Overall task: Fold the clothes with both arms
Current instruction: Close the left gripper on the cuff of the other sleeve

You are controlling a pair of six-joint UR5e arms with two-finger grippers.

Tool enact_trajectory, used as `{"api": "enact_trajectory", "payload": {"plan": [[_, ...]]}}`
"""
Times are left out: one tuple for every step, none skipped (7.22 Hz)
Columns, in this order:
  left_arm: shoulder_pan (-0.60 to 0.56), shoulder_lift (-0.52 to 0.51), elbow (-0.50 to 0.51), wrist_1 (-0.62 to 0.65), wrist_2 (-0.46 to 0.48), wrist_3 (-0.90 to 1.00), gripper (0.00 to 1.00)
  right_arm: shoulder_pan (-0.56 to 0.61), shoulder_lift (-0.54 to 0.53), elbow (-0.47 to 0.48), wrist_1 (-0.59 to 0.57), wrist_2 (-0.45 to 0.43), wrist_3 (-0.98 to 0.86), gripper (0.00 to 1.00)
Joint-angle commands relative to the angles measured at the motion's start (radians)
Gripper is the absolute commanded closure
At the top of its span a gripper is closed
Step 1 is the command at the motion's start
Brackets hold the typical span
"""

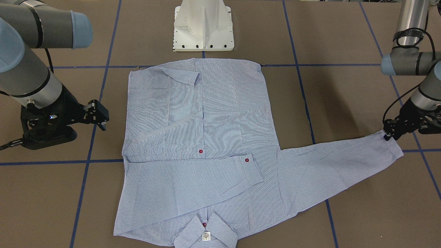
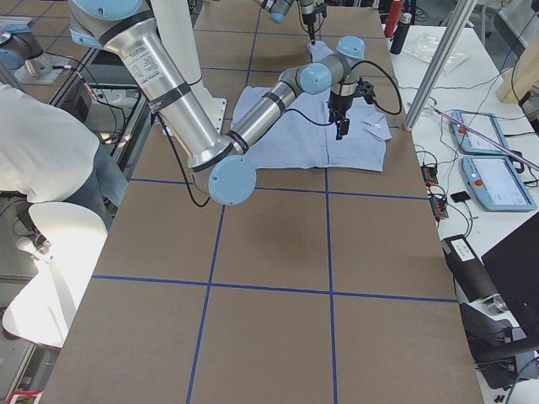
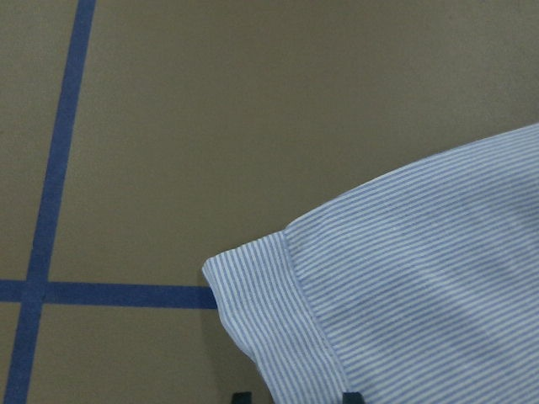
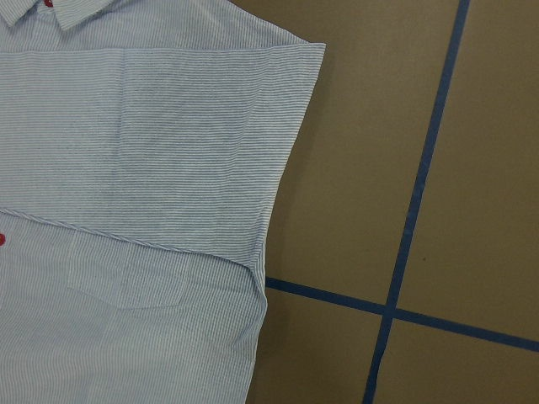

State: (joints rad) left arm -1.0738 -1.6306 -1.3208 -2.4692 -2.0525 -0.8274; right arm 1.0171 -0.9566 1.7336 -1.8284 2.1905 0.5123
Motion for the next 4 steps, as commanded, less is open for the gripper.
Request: {"api": "enact_trajectory", "payload": {"plan": [[0.0, 0.0, 0.0, 0.0, 0.0, -0.001, 0.73, 0.001, -0.001, 0.006, -0.002, 0.0, 0.0, 0.0], [0.0, 0.0, -0.001, 0.001, 0.0, -0.002, 0.81, 0.0, -0.002, 0.008, -0.002, 0.0, -0.001, 0.0], [0.0, 0.0, -0.003, 0.0, 0.0, -0.002, 0.93, 0.0, -0.002, 0.008, -0.002, 0.0, 0.0, 0.0], [-0.002, 0.0, -0.004, 0.0, 0.0, -0.004, 1.0, 0.0, -0.002, 0.009, -0.002, 0.0, -0.001, 0.0]]}}
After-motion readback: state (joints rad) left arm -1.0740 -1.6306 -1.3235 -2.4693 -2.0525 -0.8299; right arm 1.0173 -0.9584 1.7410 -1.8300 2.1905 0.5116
